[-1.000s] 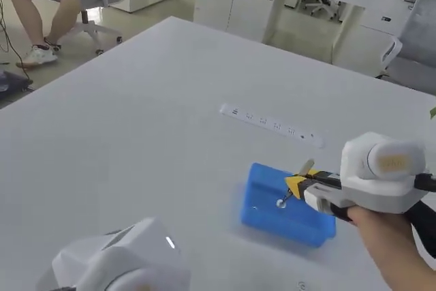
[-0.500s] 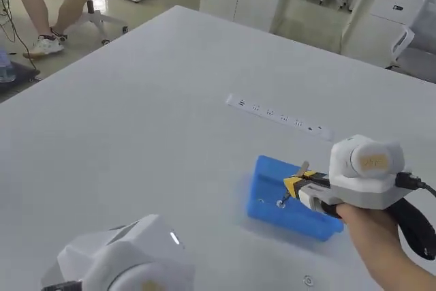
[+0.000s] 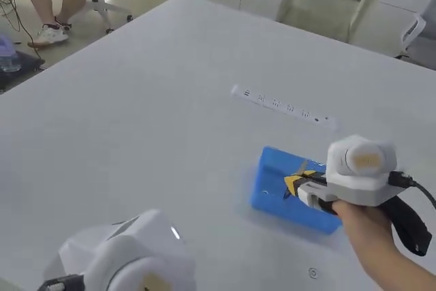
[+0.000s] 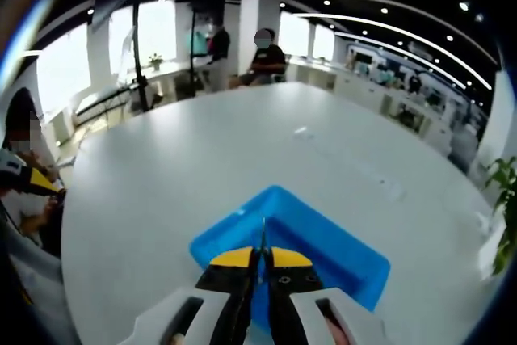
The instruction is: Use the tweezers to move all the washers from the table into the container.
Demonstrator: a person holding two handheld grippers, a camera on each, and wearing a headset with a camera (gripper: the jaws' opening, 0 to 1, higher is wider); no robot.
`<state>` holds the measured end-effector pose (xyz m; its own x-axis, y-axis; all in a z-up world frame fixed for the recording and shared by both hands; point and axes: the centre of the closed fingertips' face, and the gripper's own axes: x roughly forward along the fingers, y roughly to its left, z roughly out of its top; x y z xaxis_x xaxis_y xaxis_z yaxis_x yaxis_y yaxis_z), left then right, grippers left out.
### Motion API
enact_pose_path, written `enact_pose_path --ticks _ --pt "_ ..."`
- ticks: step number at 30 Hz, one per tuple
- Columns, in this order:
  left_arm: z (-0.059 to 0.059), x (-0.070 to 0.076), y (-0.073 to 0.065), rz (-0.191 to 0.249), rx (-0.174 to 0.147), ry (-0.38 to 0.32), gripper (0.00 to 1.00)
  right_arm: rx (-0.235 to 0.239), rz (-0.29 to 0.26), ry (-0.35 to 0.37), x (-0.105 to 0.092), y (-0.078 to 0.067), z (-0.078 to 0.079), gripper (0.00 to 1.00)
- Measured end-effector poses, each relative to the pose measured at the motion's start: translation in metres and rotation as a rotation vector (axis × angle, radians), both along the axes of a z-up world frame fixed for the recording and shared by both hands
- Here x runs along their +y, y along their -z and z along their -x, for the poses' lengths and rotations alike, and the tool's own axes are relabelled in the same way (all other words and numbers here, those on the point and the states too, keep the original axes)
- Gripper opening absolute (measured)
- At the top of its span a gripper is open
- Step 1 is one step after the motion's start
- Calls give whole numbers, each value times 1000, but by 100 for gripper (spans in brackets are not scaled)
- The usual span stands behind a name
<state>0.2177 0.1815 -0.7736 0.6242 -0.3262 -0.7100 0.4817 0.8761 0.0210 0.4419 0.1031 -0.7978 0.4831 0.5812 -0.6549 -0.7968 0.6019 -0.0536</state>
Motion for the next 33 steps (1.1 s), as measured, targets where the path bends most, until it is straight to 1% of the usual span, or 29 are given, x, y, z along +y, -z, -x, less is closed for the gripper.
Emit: enact_pose_path --ticks 4,8,12,13,15,18,19,22,24,26,28,30,32,33 --pt "0 0 1 2 2 -5 97 -1 1 -3 1 1 -2 2" --pt "0 -1 2 6 10 -2 98 7 8 -10 2 5 -1 2" --pt "0 -2 2 -6 12 5 98 8 0 -3 2 7 -1 2" --pt "0 -2 2 -7 11 6 97 3 -8 -1 2 7 -1 2" --pt "-1 -2 1 -9 10 8 97 -4 -5 -5 2 8 0 2" --pt "-1 -6 0 7 12 13 99 -17 3 -16 2 8 0 2" --pt "-1 -7 -1 9 11 13 99 -19 5 -16 2 7 1 2" --pt "-1 -7 -1 -6 9 21 99 -14 2 -9 1 8 1 2" --pt "-1 -7 -2 -8 7 22 99 -5 -7 -1 1 8 0 2" --pt "-2 -6 -4 -9 2 22 99 -15 6 9 -2 8 -4 3" --pt "-2 -6 -7 -15 -4 23 99 -17 10 1 -1 8 -3 3" --pt "-2 -5 -8 -16 -8 22 98 -24 6 -2 -1 4 -2 3" --pt "-2 -5 -10 -19 -14 22 98 -38 3 -3 -2 -5 1 3" --pt "-2 -6 -11 -19 -18 22 98 -51 -9 1 -4 -11 0 3"
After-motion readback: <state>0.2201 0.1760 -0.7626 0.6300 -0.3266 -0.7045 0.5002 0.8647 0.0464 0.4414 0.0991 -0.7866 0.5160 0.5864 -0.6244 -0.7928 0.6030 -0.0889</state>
